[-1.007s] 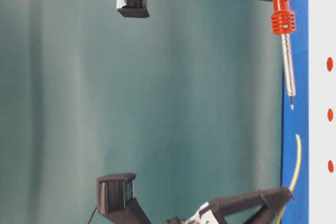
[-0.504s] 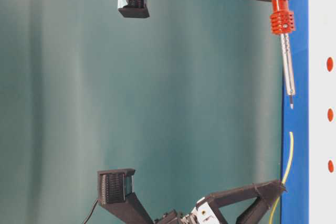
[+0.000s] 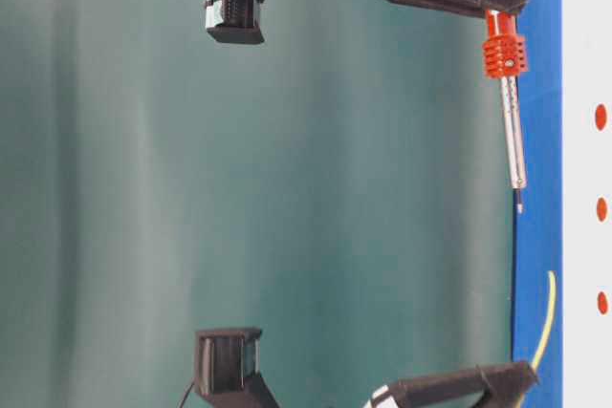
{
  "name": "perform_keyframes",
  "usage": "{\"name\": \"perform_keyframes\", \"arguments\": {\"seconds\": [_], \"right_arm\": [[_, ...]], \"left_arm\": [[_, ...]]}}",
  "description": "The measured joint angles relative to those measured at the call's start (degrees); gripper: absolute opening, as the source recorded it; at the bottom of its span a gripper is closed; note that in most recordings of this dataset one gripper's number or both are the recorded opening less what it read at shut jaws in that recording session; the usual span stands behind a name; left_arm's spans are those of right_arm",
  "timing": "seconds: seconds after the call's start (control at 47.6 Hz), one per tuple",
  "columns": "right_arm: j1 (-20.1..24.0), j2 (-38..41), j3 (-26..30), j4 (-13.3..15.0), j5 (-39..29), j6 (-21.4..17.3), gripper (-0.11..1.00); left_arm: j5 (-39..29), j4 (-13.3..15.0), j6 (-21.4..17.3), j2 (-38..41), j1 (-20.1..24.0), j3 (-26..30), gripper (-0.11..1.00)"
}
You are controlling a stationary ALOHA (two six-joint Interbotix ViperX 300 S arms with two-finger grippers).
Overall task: Touch the tip of the soldering iron to the tip of the solder at the mark.
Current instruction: 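Lift both tools and carry them over the board toward the red dots, then move the iron tip leftward to meet the solder tip at the left red dot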
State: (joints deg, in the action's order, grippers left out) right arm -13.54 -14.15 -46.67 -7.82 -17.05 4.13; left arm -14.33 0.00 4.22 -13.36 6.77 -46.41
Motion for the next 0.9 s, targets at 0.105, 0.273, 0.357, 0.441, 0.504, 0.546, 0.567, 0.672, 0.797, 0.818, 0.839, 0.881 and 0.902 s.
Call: {"name": "perform_keyframes", "arguments": {"seconds": [0.105,0.273,0.357,0.441,0.504,0.546,0.567,0.672,0.797,0.818,0.839,0.881,0.902], "right_arm": [[0.0,0.1,0.0,0.0,0.0,0.0,0.06],[0.1,0.1,0.1,0.0,-0.1,0.0,0.06],[0.1,0.1,0.0,-0.1,0.0,0.0,0.06],[0.1,0.1,0.1,0.0,0.0,0.0,0.06],[0.1,0.1,0.0,0.0,0.0,0.0,0.06],[0.1,0.0,0.1,0.0,-0.1,0.0,0.06],[0.1,0.0,0.1,0.0,0.0,0.0,0.06],[0.0,0.1,0.1,-0.1,0.0,0.0,0.06],[0.1,0.1,0.1,-0.1,-0.1,0.0,0.06],[0.1,0.1,0.1,-0.1,0.0,0.0,0.06],[0.1,0.0,0.1,0.0,0.0,0.0,0.06],[0.0,0.1,0.1,-0.1,0.0,0.0,0.06],[0.1,0.3,0.2,-0.1,-0.1,0.0,0.06]], "left_arm": [[-0.1,-0.1,0.8,-0.4,0.1,-0.9,0.01],[0.7,0.0,1.0,-0.1,0.1,-2.4,0.01],[1.3,0.0,1.0,0.4,0.1,-2.8,0.01],[1.5,0.0,1.1,0.8,0.0,-3.1,0.01],[1.8,0.0,1.1,1.1,0.0,-3.2,0.01],[1.8,0.0,1.1,1.3,0.1,-3.1,0.01],[2.0,0.0,1.1,1.4,0.0,-3.2,0.01],[2.2,-0.1,1.1,1.7,0.0,-3.2,0.01],[2.4,0.0,1.1,1.8,0.1,-3.2,0.01],[2.4,0.0,1.1,1.8,0.1,-3.2,0.01],[2.4,0.0,1.1,1.8,0.1,-3.1,0.01],[2.4,0.0,1.1,1.8,0.1,-3.2,0.01],[2.4,0.0,1.1,1.8,0.1,-3.2,0.01]]}}
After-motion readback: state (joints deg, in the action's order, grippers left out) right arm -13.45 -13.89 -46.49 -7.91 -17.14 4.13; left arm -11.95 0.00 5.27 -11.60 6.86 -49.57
